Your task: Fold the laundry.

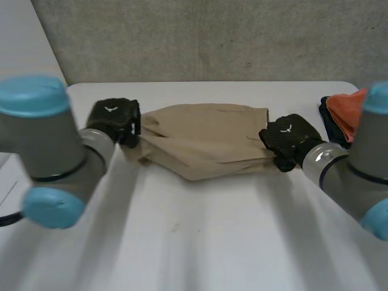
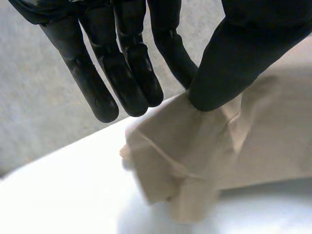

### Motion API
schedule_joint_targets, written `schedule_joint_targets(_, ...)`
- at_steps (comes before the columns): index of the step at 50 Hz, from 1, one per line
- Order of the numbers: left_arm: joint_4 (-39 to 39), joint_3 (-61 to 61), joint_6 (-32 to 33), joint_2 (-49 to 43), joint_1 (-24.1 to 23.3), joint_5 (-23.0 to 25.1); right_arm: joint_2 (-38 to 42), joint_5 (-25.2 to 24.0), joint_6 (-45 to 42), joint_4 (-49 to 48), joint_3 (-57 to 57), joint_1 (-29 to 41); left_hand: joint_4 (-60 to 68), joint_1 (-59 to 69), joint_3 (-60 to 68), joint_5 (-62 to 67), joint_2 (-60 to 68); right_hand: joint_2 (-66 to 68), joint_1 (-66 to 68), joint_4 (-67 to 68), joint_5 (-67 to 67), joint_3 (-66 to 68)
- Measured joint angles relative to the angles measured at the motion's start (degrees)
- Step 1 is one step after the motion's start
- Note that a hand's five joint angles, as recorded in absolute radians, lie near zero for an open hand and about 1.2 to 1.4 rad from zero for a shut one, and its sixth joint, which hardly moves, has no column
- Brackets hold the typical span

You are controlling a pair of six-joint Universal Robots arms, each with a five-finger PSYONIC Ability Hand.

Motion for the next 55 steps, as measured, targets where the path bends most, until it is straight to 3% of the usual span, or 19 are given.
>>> schedule_joint_targets(9, -13.4, -13.83, 21.76, 16.76, -0.7, 3.82, -6.34, 0.64, -15.29, 17.27, -1.2, -0.05, 0.02, 0.0, 0.03, 0.76, 0.16, 0.0, 0.0, 0.0, 0.0, 0.0)
schedule_joint_targets(13, -16.7, -20.31, 27.22, 22.09, -3.01, 4.45, -8.7, 0.2, -17.97, 24.69, -0.06, 0.0, 0.03, 0.01, 0.08, 1.48, 0.2, 0.0, 0.0, 0.0, 0.16, 0.0)
schedule_joint_targets(18, -17.47, -25.5, 29.02, 24.14, -6.18, 4.53, -9.47, -0.22, -20.12, 29.99, 2.31, 0.06, 0.08, 0.01, 0.09, 1.48, 0.2, 0.0, 0.0, 0.0, 0.2, 0.0)
schedule_joint_targets(26, -10.69, -23.33, 28.12, 13.46, -7.76, 3.87, -3.6, 0.27, -21.31, 26.92, 2.62, 0.14, -3.93, -3.46, -3.68, -1.85, -4.4, 0.0, -0.01, 0.0, 0.23, 0.0)
schedule_joint_targets(29, -8.01, -20.94, 27.12, 9.28, -7.63, 3.33, -1.33, 0.42, -18.42, 23.86, 1.41, 0.15, -13.6, -13.19, -12.98, -10.78, -13.4, 0.0, -0.01, 0.0, 0.32, 0.0)
schedule_joint_targets(30, -7.25, -20.21, 26.32, 8.2, -7.61, 3.05, -0.6, 0.43, -16.74, 22.67, 0.83, 0.14, -27.5, -26.38, -26.62, -24.51, -27.19, 0.0, -0.01, 0.0, 0.33, 0.0)
schedule_joint_targets(31, -6.7, -19.61, 25.31, 7.42, -7.61, 2.73, 0.03, 0.41, -14.95, 21.64, 0.28, 0.13, -31.89, -31.74, -30.95, -28.89, -31.56, 0.0, -0.01, 0.0, 0.33, 0.0)
schedule_joint_targets(35, -5.93, -18.29, 19.25, 7.13, -7.68, 1.65, 1.42, 0.17, -8.77, 18.79, -1.13, 0.05, -45.5, -42.55, -44.05, -42.63, -44.78, 0.0, -0.01, 0.0, 0.4, 0.0)
schedule_joint_targets(43, -8.25, -19.25, 5.21, 12.3, -7.87, 1.11, 1.67, -0.1, -4.08, 15.72, -0.61, -0.06, -46.28, -42.55, -44.94, -43.5, -45.63, 0.0, -0.01, 0.0, 0.62, -0.01)
schedule_joint_targets(55, -13.52, -22.82, 1.91, 9.07, -8.01, 1.29, 1.49, 0.2, -4.21, 11.86, 1.98, -0.12, -46.28, -42.55, -44.94, -43.49, -45.62, 0.0, -0.01, 0.0, 0.63, -0.01)
